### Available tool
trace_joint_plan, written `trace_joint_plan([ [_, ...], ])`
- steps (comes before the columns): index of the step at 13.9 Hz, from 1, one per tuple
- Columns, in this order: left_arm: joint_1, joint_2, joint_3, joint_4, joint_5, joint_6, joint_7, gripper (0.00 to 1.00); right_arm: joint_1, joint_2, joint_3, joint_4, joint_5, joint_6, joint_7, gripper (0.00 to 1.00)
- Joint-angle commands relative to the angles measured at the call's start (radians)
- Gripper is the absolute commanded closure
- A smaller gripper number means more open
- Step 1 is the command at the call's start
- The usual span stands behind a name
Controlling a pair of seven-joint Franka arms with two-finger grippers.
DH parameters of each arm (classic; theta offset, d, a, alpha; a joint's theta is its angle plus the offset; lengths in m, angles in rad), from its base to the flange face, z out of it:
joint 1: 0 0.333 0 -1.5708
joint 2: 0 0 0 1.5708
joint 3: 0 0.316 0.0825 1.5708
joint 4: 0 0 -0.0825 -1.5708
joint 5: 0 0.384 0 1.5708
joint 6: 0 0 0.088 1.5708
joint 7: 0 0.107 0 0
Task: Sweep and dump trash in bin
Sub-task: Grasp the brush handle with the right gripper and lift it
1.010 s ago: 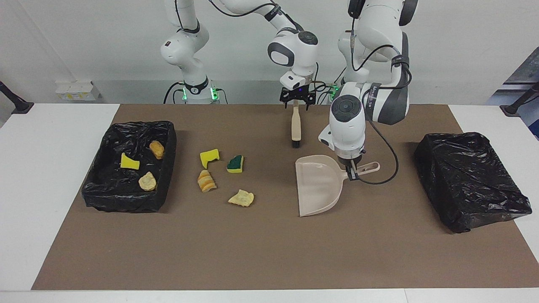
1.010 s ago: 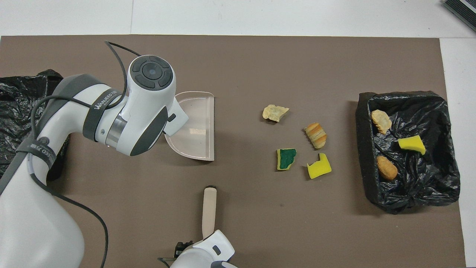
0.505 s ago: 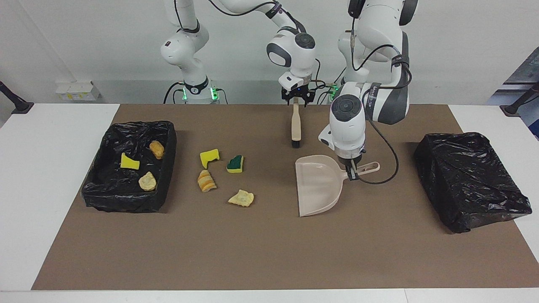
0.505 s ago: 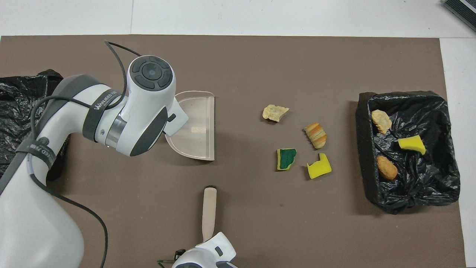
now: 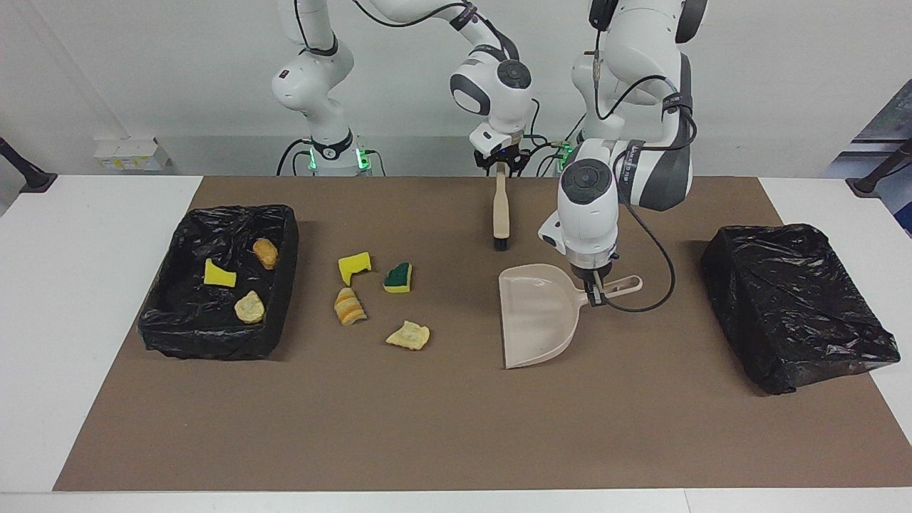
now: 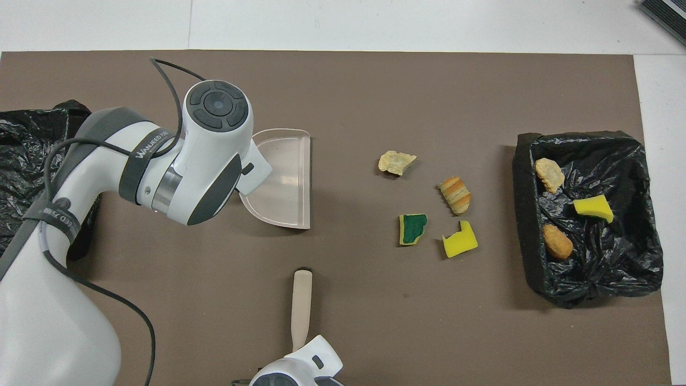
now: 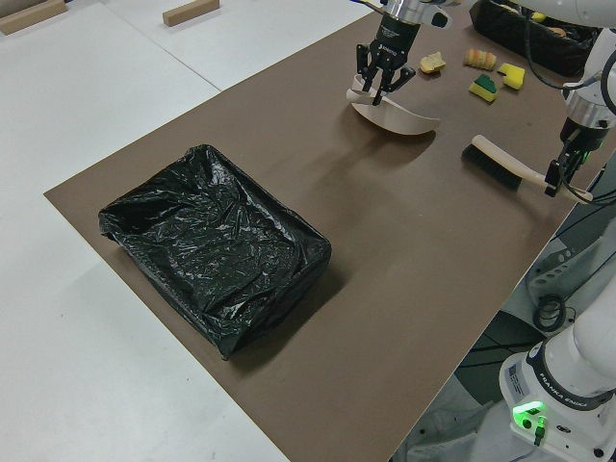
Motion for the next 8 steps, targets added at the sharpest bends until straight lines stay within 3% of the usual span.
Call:
trace_joint_plan([
  [1, -0.004, -0.037, 0.005, -0.045, 0.023, 0.034, -0.052, 1.0, -0.006, -0.029, -0.001, -0.009, 0.031, -0.036, -0.051, 0.92],
  [2, -0.005, -0.036, 0.003, -0.044, 0.023, 0.034, -0.059, 1.0, -0.006, -0.024, -0.003, 0.009, 0.031, -0.064, -0.051, 1.0],
  [5, -0.005, -0.036, 0.003, -0.042, 0.023, 0.034, -0.075, 1.0, -0.017, -0.015, -0.006, 0.055, 0.028, -0.13, -0.048, 1.0],
  [8, -0.018, -0.037, 0.001, -0.044, 0.021, 0.019, -0.097, 1.0, -0.046, -0.055, -0.015, 0.072, 0.015, -0.202, -0.042, 1.0],
])
